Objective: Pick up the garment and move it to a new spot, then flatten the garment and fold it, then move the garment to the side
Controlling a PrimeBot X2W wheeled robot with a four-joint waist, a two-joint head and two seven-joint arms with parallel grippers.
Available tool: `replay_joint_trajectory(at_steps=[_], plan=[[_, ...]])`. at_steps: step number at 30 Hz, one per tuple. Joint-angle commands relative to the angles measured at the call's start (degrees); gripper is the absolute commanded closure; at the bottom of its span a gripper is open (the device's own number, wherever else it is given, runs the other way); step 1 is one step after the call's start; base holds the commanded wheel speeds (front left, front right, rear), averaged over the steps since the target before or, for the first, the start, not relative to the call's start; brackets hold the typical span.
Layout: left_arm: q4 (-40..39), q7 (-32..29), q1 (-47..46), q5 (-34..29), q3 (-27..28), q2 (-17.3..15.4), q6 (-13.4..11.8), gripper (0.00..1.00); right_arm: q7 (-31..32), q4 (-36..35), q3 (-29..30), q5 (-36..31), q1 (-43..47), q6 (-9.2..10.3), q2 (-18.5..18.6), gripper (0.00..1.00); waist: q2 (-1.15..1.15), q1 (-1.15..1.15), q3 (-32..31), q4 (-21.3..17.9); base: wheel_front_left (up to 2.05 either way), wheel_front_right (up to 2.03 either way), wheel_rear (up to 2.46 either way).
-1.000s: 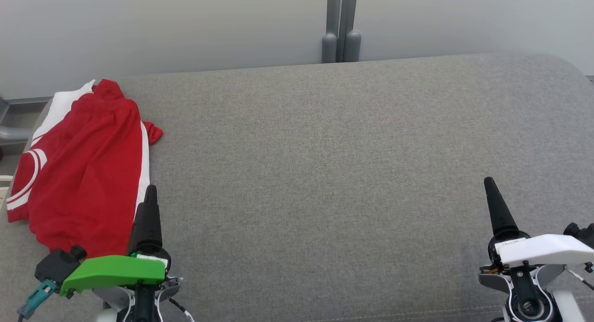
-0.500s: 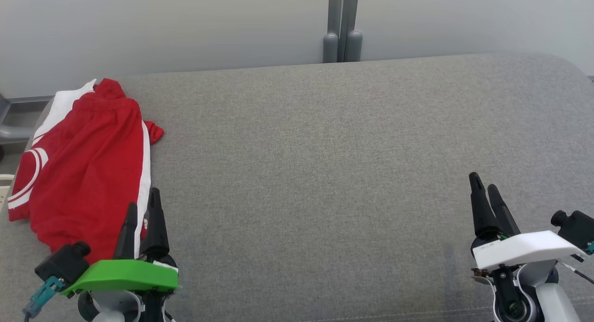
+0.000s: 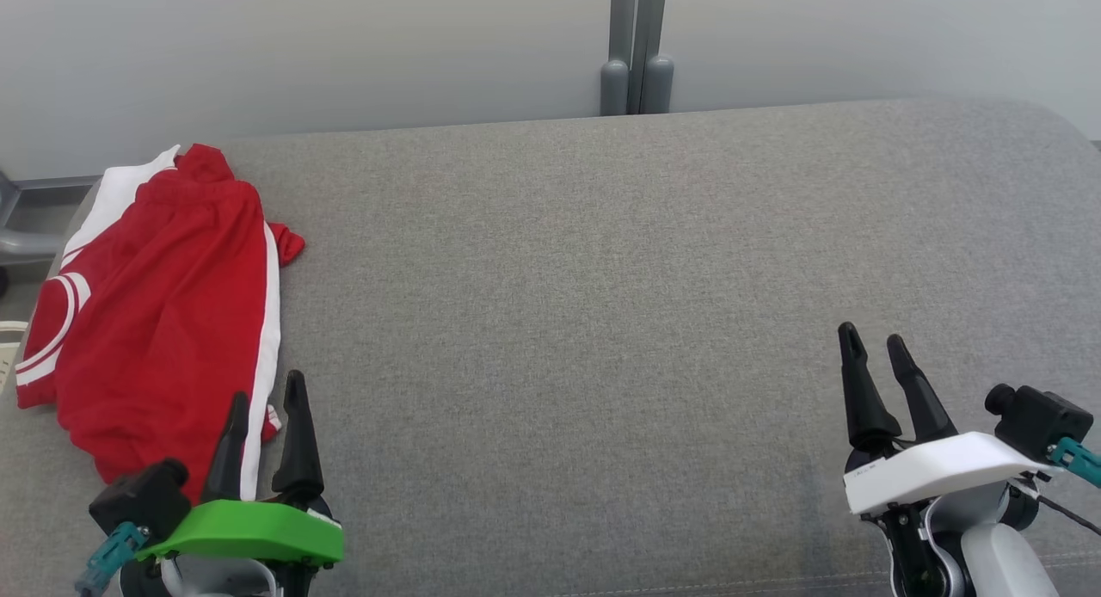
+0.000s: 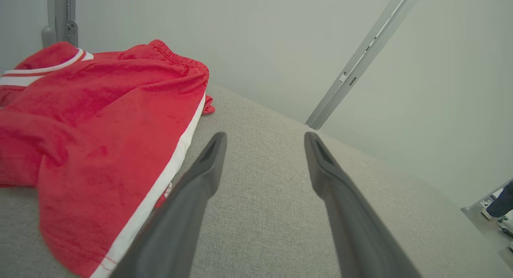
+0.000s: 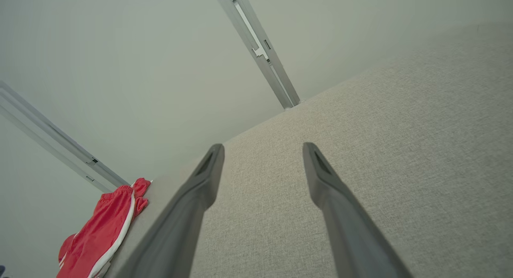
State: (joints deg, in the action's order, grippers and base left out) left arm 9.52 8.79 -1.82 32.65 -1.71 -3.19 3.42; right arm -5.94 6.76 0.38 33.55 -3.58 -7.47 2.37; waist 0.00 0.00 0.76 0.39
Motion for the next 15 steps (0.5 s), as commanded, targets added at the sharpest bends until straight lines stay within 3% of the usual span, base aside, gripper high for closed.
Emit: replay_joint_trajectory(at_steps=[1,15], plan=[[-0.46,0.57,-0.04,-1.82,-0.07,-0.67,-0.44,0.00,-0.71,-0.43,-0.44,-2.03,0.19,-0.02,0.33,0.00,0.00,0.00,-0.02,0.01,0.00,0.00,0.00],[-0.10,2.21,1.21,-9.98,-0.79,-0.95,-0.98,0.00,-3.13,0.41,-2.16,-11.22,0.55,-0.02,0.42,0.00,0.00,0.00,-0.12,0.08,0.00,0.00,0.00]])
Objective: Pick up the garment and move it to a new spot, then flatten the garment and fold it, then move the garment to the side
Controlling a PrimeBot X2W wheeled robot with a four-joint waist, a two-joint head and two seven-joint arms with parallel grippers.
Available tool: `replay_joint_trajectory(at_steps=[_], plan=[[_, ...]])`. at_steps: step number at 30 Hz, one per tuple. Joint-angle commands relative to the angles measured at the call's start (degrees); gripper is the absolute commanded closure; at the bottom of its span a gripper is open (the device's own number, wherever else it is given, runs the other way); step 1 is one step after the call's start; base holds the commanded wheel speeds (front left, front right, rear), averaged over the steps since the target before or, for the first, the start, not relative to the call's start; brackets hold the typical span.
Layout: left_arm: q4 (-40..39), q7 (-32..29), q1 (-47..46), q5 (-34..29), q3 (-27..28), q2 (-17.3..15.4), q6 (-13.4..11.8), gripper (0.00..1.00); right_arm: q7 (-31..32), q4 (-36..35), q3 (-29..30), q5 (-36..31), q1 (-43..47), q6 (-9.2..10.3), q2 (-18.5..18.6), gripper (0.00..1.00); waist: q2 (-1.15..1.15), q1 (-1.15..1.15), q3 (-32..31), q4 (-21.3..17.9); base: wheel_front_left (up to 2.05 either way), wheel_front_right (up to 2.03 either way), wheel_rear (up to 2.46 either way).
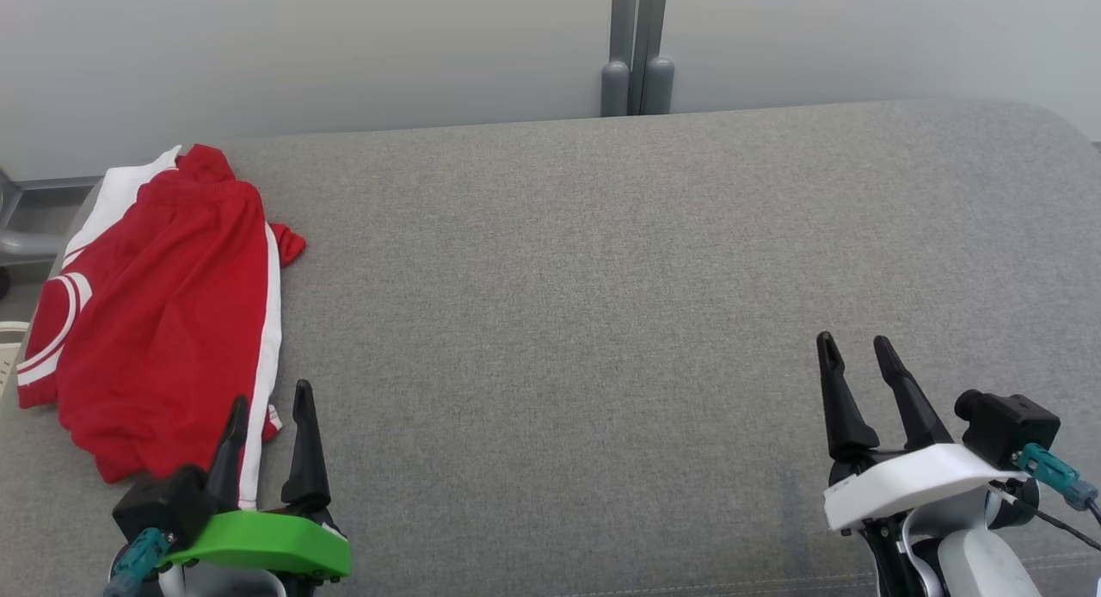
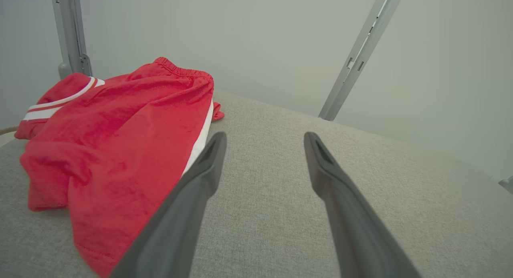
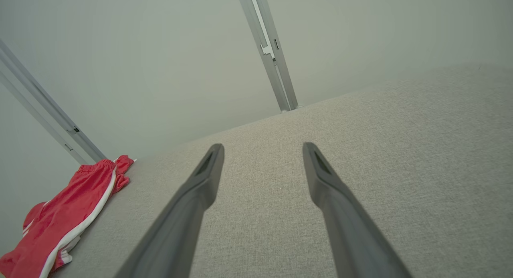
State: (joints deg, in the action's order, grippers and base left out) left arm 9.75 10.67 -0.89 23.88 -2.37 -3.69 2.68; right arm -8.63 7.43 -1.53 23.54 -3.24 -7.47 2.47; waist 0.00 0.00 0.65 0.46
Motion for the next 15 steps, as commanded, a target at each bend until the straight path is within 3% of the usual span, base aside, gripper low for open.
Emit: replay_joint_trajectory(at_steps=[1,15], plan=[[-0.33,0.33,0.29,-1.21,-0.13,-0.46,-0.23,0.00,-0.44,-0.26,-0.25,-1.21,0.22,-0.02,0.32,0.00,0.00,0.00,-0.01,0.01,0.00,0.00,0.00],[-0.15,1.79,1.53,-7.02,0.10,0.00,0.14,0.00,-2.68,-0.10,-1.62,-8.56,0.97,-0.03,0.41,0.00,0.00,0.00,-0.63,0.02,0.00,0.00,0.00]])
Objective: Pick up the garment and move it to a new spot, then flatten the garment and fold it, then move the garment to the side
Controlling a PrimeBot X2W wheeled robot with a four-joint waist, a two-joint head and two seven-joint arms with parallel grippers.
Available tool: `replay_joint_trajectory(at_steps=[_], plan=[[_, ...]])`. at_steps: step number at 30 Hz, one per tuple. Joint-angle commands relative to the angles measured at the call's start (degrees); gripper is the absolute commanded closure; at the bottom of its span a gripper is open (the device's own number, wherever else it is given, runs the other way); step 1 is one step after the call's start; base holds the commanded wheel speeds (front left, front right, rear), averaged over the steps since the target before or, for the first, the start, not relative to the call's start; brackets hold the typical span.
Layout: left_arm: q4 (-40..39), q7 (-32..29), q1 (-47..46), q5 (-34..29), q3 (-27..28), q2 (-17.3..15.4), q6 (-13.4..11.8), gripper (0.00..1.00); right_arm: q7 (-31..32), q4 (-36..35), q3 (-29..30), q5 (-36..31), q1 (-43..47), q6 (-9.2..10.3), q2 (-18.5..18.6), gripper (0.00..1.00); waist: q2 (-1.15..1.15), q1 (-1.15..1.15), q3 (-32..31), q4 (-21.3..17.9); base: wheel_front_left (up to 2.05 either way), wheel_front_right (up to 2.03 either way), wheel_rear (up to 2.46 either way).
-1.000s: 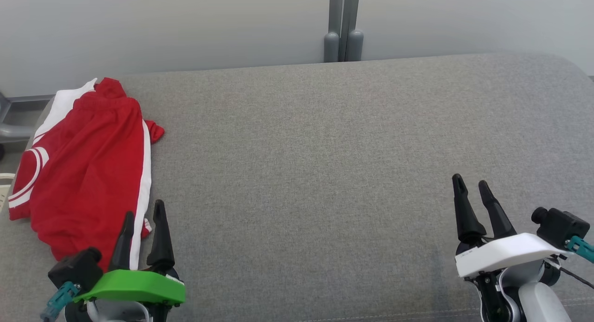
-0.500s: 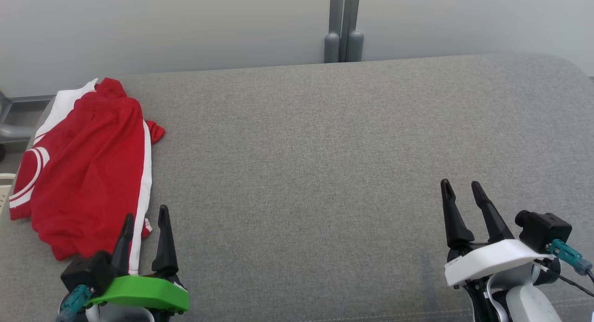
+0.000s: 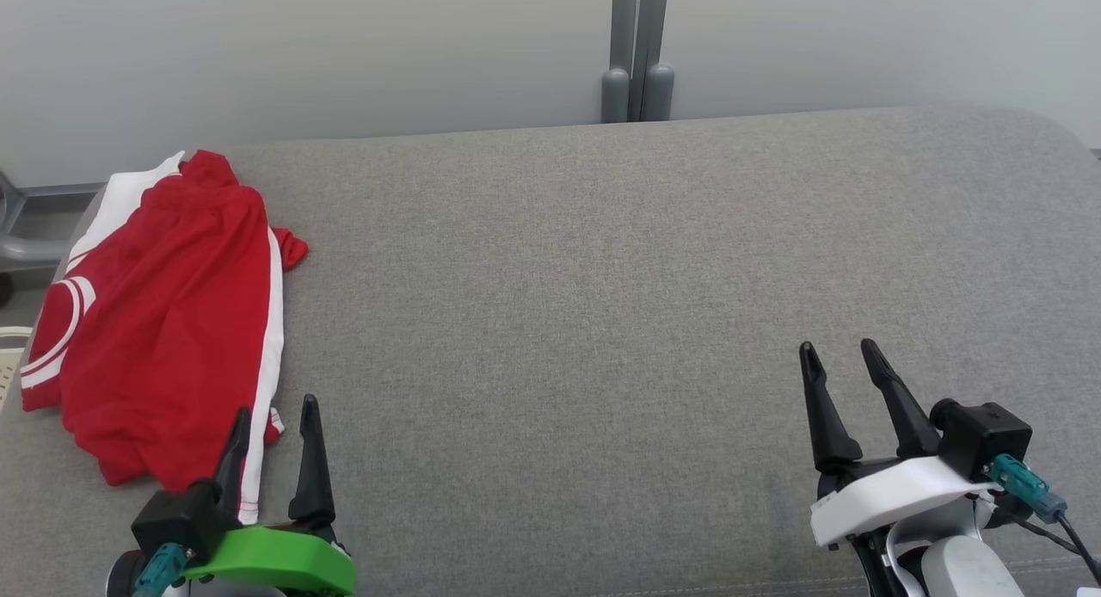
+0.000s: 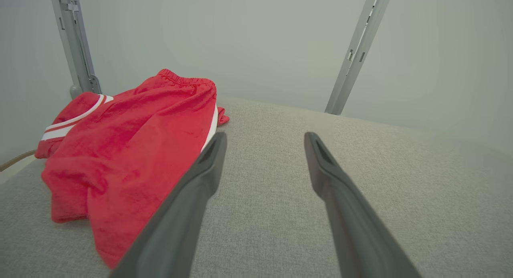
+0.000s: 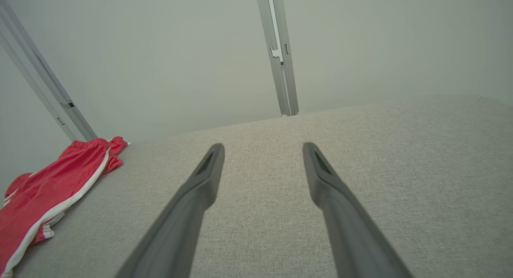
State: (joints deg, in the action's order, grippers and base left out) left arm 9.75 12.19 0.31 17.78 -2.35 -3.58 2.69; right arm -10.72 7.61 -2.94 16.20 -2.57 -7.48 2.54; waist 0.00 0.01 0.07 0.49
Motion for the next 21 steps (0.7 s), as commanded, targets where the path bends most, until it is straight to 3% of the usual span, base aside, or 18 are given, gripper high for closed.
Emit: replay_joint_trajectory(at_steps=[1,21], plan=[[0.04,0.41,0.36,-0.84,0.24,-0.04,0.29,0.00,-0.72,-0.28,-0.26,-1.71,0.39,-0.01,0.34,0.00,0.00,0.00,-0.10,-0.01,0.00,0.00,0.00],[2.47,2.24,1.40,-7.16,0.86,0.52,0.95,0.00,-3.43,0.52,-1.55,-10.25,1.07,-0.02,0.44,0.00,0.00,-0.01,-0.89,-0.02,0.00,0.00,0.00]])
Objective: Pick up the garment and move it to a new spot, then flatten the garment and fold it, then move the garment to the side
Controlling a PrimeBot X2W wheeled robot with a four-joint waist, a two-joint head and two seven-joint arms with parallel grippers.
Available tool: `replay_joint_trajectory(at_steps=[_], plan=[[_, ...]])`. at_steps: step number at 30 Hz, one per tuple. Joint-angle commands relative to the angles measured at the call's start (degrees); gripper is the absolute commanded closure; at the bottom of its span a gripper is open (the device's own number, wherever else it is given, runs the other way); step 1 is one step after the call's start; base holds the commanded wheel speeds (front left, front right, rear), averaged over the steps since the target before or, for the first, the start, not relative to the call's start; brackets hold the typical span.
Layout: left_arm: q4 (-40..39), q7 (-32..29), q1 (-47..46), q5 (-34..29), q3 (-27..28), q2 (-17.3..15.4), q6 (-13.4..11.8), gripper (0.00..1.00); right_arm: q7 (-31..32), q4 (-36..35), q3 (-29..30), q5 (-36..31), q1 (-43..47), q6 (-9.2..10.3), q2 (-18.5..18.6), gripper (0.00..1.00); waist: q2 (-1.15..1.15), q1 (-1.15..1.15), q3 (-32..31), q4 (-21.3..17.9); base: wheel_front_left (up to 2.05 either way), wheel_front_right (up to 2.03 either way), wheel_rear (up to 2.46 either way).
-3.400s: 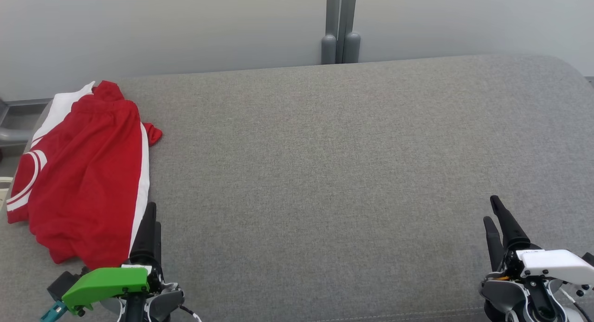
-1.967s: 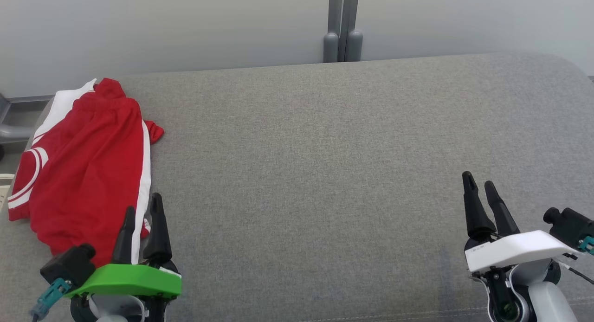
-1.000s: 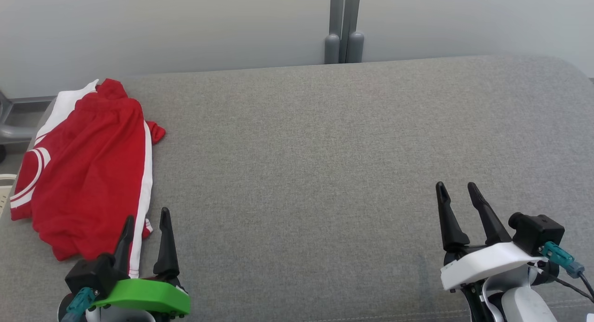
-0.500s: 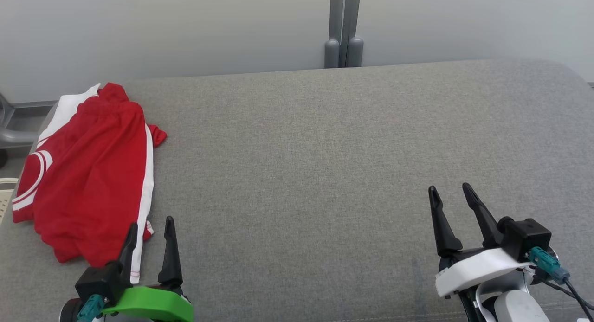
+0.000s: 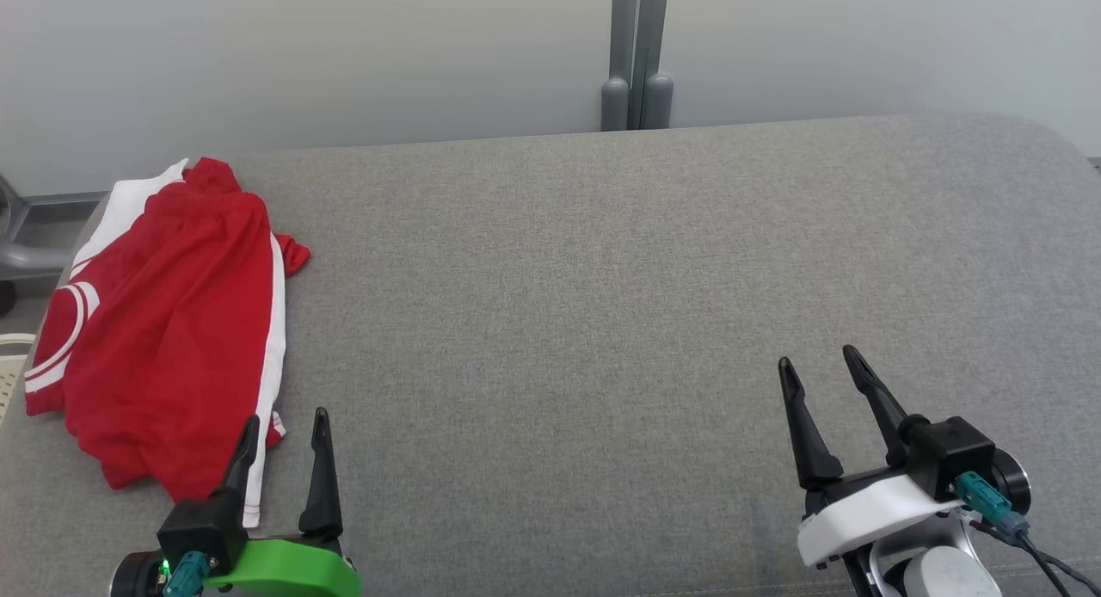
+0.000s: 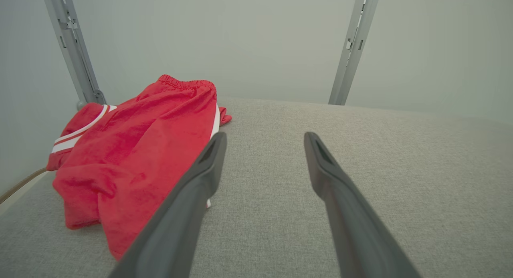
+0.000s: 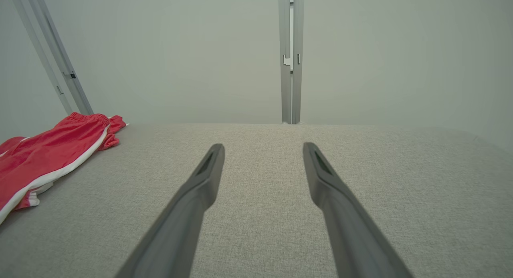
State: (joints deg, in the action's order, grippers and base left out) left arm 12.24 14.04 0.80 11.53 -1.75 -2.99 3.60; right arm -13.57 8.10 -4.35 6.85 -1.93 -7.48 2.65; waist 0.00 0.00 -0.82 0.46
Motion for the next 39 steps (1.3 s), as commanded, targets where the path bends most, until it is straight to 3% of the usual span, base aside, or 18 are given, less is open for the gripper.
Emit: replay_joint_trajectory(at_steps=[1,12,39], plan=[[0.05,0.46,1.03,-1.18,0.35,-0.04,0.03,0.00,-0.68,0.07,-0.20,-1.26,0.42,-0.02,0.33,0.00,0.00,0.00,0.00,0.00,0.00,0.00,0.00],[0.15,1.32,1.25,-3.54,0.62,0.05,0.00,0.00,-1.75,0.55,-0.58,-4.27,0.51,-0.02,0.37,0.00,0.00,0.00,-0.09,-0.03,0.00,0.00,0.00],[0.38,1.23,0.92,-3.45,0.36,0.09,-0.60,0.00,-1.72,1.01,0.34,-2.77,0.53,-0.01,0.36,0.00,0.00,0.00,-0.06,0.39,0.00,0.00,0.00]])
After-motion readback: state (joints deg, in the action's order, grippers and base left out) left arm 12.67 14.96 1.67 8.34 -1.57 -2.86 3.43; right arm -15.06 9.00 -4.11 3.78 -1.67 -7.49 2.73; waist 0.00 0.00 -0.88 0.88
